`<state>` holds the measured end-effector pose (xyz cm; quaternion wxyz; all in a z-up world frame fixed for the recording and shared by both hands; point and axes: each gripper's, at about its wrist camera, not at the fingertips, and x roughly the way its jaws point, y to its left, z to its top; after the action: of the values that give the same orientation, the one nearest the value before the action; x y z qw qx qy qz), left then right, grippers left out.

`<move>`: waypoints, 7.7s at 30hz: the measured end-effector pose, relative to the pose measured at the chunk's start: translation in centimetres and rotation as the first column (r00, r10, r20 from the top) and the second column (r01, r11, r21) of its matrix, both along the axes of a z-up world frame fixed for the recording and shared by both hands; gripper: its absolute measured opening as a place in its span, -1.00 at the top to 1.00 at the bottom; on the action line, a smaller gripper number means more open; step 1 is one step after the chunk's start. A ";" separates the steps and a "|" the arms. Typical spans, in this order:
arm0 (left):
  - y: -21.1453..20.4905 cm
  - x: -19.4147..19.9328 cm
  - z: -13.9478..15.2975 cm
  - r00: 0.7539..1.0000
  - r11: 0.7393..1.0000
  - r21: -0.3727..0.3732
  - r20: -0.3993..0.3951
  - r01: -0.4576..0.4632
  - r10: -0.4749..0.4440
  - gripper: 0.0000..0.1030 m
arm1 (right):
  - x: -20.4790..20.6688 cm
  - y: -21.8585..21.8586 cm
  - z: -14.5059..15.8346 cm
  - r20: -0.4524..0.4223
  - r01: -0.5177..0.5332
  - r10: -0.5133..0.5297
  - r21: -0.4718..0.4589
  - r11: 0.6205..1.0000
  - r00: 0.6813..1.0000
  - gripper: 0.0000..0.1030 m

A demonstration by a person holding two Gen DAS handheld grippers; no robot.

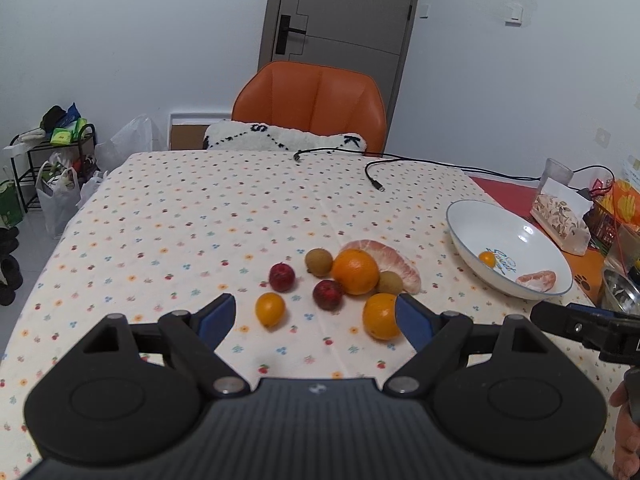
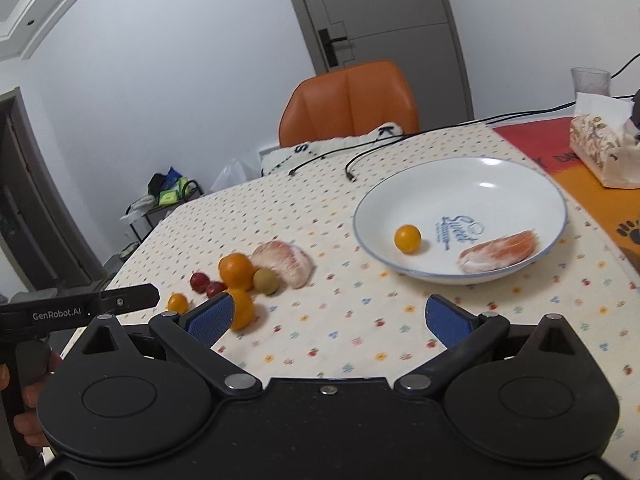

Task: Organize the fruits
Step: 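Move both open tools back to the fruit cluster, then grasp the large mandarin with the right tool while the left tool grasps a red plum, then carry the mandarin and the red plum over the white plate with both tools, then open both tools to drop the mandarin and plum onto the plate, then move both open tools back toward the remaining fruit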

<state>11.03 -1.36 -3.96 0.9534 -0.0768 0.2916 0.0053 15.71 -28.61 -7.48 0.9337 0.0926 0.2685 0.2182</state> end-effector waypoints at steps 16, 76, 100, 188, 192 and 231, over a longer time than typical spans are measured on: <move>2.7 -0.3 -0.8 1.000 0.999 -0.016 -0.007 -0.028 0.027 -0.65 | 0.4 4.7 -0.2 0.003 -0.114 0.114 -0.031 0.993 0.994 -0.85; -0.9 7.2 -4.2 0.995 0.998 0.026 -0.082 0.053 -0.051 0.34 | 4.6 3.6 -2.1 -0.064 -0.108 0.110 0.024 0.994 0.992 0.30; -2.9 6.6 -1.8 0.996 0.996 0.021 -0.024 0.083 -0.082 0.56 | 3.7 0.3 -1.7 -0.033 -0.040 0.042 0.065 0.997 0.999 0.30; -7.7 7.7 -0.5 0.990 0.989 0.045 -0.018 0.141 -0.140 -0.16 | 3.6 -6.3 -0.8 0.025 0.107 -0.109 0.066 0.992 0.994 0.01; -6.9 7.0 -0.3 0.993 0.992 0.049 -0.009 0.120 -0.120 -0.33 | 3.2 -5.8 -0.5 0.033 0.099 -0.102 0.062 0.993 0.994 -0.06; 1.1 1.9 -1.4 1.000 1.000 0.021 0.002 -0.008 0.008 -0.50 | 1.7 0.9 0.1 0.062 -0.036 0.034 0.026 0.999 0.997 -0.74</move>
<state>12.95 -0.23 -5.41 0.9545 -0.0678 0.2902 0.0123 17.36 -27.68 -7.37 0.9362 0.0936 0.2381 0.2409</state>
